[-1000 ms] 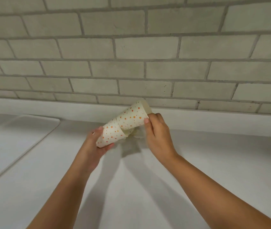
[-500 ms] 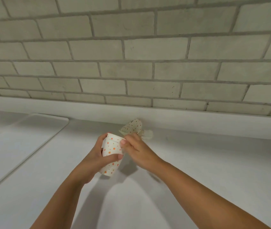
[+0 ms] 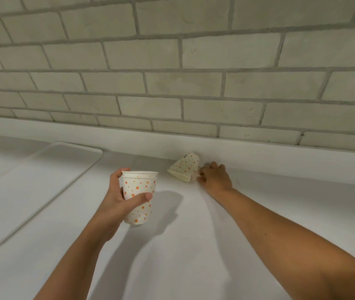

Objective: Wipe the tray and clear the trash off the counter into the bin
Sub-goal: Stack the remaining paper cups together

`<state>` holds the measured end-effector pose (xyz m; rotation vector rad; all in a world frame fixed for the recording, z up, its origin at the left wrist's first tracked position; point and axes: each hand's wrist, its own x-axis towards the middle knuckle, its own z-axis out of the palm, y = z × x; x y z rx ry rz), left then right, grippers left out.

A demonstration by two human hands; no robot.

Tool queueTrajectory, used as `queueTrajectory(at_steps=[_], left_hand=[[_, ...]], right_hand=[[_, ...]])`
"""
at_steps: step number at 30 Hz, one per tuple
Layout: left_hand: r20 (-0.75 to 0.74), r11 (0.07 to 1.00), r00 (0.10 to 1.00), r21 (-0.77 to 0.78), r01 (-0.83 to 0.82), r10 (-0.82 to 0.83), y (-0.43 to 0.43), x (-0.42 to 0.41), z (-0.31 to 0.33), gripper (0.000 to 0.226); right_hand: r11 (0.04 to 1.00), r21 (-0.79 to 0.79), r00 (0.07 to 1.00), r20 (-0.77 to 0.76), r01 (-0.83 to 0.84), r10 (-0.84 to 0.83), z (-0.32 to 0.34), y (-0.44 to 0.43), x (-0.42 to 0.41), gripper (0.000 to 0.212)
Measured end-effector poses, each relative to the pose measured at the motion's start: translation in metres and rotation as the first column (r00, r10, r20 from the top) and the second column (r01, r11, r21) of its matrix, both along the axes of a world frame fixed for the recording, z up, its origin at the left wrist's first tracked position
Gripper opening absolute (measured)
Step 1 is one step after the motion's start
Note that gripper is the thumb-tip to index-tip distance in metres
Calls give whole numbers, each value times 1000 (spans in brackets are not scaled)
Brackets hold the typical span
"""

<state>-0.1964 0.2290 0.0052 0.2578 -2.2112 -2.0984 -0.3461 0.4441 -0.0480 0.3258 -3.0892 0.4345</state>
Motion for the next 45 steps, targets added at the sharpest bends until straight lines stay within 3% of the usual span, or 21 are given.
queueTrajectory(at_steps=[3, 7, 11, 14, 18, 21, 23, 26, 30, 38, 45], left_hand=[[-2, 1000, 1000, 1, -18, 18, -6, 0, 1, 100], [8, 1000, 1000, 5, -13, 13, -8, 2, 0, 103], [11, 1000, 1000, 11, -2, 1, -4, 4, -1, 103], [9, 1000, 1000, 21, 6, -6, -1, 5, 0, 103], [-3, 999, 1000, 27, 21, -21, 4, 5, 3, 102], [-16, 999, 1000, 28, 22, -21, 7, 4, 4, 103], [-21, 999, 1000, 34, 9, -8, 6, 6, 5, 102], [-43, 999, 998, 32, -39, 41, 0, 9, 5, 95], [-81, 996, 993, -7, -87, 86, -9, 17, 7, 81], [-70, 973, 979, -118, -199, 191, -34, 42, 5, 54], [-120, 922, 938, -181, -341, 324, -73, 94, 13, 50]], right_hand=[[1000, 31, 998, -69, -6, 8, -5, 1, 3, 35], [1000, 12, 999, -38, 15, -15, -4, 11, 7, 37], [973, -224, 994, -77, 61, -80, 14, 36, 6, 25], [947, -282, 976, -104, 155, -191, 22, 66, 0, 24], [981, -36, 980, 68, 191, -188, 3, 77, 12, 39], [984, 95, 988, 16, 153, -156, -6, 61, 27, 46], [989, 104, 995, 12, 102, -104, -4, 47, 33, 47], [999, -7, 998, 29, 47, -47, 8, 26, 35, 43], [991, -122, 996, -78, -52, 43, 31, -9, 32, 39], [966, 256, 987, -145, -37, 76, 25, -47, 16, 56], [951, 309, 982, -169, -25, 81, 40, -59, 27, 37]])
